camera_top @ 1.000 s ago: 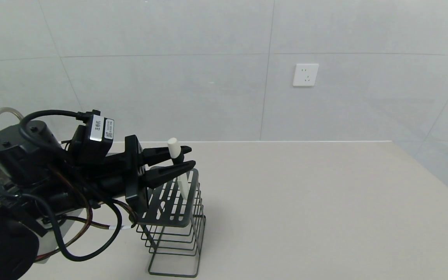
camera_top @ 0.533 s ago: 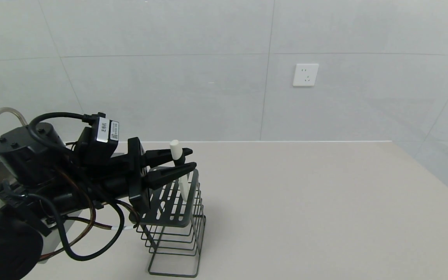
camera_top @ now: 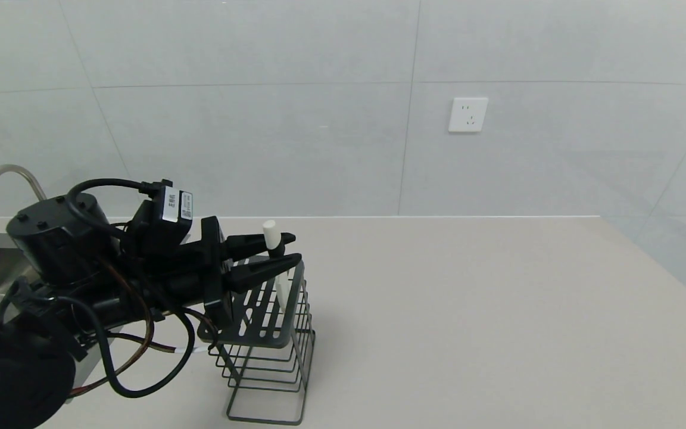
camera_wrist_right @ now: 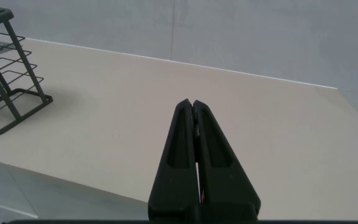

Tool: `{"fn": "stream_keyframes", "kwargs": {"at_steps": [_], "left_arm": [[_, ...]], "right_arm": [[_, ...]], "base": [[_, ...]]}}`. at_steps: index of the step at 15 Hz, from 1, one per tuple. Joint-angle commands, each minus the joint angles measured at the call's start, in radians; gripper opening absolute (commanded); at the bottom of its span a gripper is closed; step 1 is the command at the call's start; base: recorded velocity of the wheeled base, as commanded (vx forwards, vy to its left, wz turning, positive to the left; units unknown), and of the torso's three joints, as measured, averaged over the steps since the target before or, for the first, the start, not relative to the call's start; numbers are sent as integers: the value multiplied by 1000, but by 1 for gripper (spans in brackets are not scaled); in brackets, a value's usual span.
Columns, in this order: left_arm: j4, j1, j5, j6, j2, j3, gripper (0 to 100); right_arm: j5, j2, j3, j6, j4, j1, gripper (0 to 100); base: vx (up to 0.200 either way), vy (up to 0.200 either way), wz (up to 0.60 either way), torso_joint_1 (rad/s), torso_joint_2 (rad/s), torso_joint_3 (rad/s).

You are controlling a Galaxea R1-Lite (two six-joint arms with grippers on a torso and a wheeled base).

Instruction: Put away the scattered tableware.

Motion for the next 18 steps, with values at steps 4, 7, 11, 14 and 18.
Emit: {"fn": "stream_keyframes", "kwargs": {"at_steps": [4, 7, 11, 14, 18], "left_arm": [[-132, 0, -2, -4, 90, 18, 0], [-198, 5, -2, -10, 110, 63, 0], [-202, 29, -3, -4, 113, 68, 0], [-202, 34, -5, -3, 117, 75, 0], [-204, 34, -7, 0, 125, 87, 0]], "right_arm": [[0, 1, 0, -1, -1, 0, 0], [0, 1, 0, -1, -1, 0, 0], [0, 1, 0, -1, -1, 0, 0], [0, 1, 0, -1, -1, 0, 0], [0, 1, 0, -1, -1, 0, 0]], "base": [[0, 0, 0, 0, 0, 0], [0, 0, 0, 0, 0, 0], [0, 0, 0, 0, 0, 0], [0, 0, 0, 0, 0, 0], [0, 0, 0, 0, 0, 0]]}}
